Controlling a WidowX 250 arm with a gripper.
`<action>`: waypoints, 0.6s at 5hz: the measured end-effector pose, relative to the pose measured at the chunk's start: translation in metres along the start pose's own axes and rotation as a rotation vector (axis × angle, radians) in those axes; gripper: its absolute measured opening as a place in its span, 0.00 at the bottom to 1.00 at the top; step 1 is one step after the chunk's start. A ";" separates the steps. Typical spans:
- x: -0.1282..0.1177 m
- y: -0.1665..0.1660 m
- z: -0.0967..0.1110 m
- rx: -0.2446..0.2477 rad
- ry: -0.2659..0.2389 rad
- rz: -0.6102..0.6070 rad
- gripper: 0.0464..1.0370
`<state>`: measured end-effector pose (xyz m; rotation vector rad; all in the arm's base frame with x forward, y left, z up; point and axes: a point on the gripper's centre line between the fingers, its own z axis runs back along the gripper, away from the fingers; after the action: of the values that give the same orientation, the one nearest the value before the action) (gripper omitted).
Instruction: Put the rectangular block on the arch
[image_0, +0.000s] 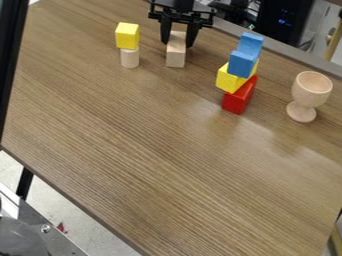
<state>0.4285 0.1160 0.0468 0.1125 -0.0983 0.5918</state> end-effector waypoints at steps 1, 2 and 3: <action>0.000 0.000 0.000 0.002 0.001 -0.001 0.50; -0.003 0.001 0.000 0.004 0.022 0.010 0.50; -0.001 0.002 0.025 -0.012 -0.009 0.024 0.50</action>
<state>0.4248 0.1139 0.0718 0.1023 -0.1123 0.6149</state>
